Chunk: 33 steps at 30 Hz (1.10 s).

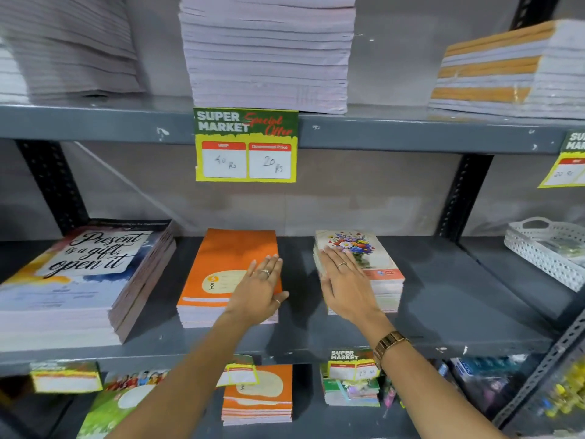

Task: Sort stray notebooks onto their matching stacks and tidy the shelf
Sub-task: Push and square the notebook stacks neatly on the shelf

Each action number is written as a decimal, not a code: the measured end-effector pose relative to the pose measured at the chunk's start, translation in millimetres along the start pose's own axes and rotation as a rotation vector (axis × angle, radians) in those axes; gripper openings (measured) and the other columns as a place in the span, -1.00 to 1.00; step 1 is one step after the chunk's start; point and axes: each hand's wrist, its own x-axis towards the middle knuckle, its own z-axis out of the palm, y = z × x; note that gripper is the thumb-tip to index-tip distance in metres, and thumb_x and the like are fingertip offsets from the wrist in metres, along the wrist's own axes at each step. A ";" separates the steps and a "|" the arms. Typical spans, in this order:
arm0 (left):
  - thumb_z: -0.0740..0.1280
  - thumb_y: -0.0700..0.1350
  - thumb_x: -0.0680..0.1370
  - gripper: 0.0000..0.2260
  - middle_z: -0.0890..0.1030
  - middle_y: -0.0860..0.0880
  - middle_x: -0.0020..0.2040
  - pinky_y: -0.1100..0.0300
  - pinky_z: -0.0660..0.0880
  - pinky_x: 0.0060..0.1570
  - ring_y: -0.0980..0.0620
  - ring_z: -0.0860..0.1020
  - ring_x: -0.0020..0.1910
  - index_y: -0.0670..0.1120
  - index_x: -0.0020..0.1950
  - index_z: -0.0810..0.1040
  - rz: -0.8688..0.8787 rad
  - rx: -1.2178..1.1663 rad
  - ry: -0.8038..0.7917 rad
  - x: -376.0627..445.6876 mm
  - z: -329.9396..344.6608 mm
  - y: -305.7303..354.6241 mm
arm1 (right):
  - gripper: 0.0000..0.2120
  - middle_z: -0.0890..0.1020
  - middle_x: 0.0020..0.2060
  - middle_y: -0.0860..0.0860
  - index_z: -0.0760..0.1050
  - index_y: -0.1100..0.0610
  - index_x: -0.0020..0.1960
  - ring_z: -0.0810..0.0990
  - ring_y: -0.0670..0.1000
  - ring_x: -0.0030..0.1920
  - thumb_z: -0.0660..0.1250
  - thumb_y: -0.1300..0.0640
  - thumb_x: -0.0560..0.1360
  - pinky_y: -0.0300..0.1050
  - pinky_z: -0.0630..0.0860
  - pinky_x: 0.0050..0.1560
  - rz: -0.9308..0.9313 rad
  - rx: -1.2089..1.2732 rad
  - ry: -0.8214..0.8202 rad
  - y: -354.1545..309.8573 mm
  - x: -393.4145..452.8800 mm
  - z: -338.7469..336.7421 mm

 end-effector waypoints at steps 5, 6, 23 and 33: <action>0.02 0.19 0.59 -0.35 0.01 -0.10 0.57 0.03 -0.11 0.52 -0.03 -0.05 0.55 -0.17 0.53 -0.06 -0.052 0.002 -0.061 -30.1 -3.2 -46.5 | -0.47 0.21 0.51 0.06 0.13 0.15 0.51 0.13 0.01 0.52 0.07 0.00 0.58 -0.15 -0.12 0.49 -0.134 0.047 -0.063 -45.4 14.3 13.5; 0.01 0.22 0.58 -0.33 0.02 -0.10 0.57 0.02 -0.10 0.52 -0.03 -0.04 0.55 -0.17 0.53 -0.04 -0.068 -0.005 -0.065 -34.8 -3.7 -53.0 | -0.46 0.22 0.51 0.07 0.13 0.16 0.50 0.15 0.02 0.52 0.08 0.00 0.58 -0.14 -0.10 0.49 -0.158 0.059 -0.086 -53.7 15.6 16.3; -0.37 0.33 0.42 -0.20 0.07 -0.04 0.57 0.14 -0.03 0.53 0.02 0.01 0.55 -0.09 0.53 0.00 -0.048 0.047 -0.083 -71.4 -6.5 -111.6 | -0.43 0.09 0.54 0.07 0.01 0.14 0.53 0.01 0.04 0.55 0.01 -0.09 0.61 -0.09 -0.09 0.52 -0.167 0.008 -0.295 -110.5 19.6 53.7; -0.23 0.28 0.53 -0.33 0.16 -0.01 0.55 0.19 0.04 0.51 0.06 0.06 0.54 -0.07 0.52 0.08 -0.114 0.007 0.020 -78.2 1.3 -109.4 | -0.49 0.15 0.53 -0.01 0.08 0.07 0.52 0.07 -0.04 0.53 0.04 -0.03 0.61 -0.15 -0.02 0.52 -0.173 0.073 -0.256 -109.6 14.9 55.4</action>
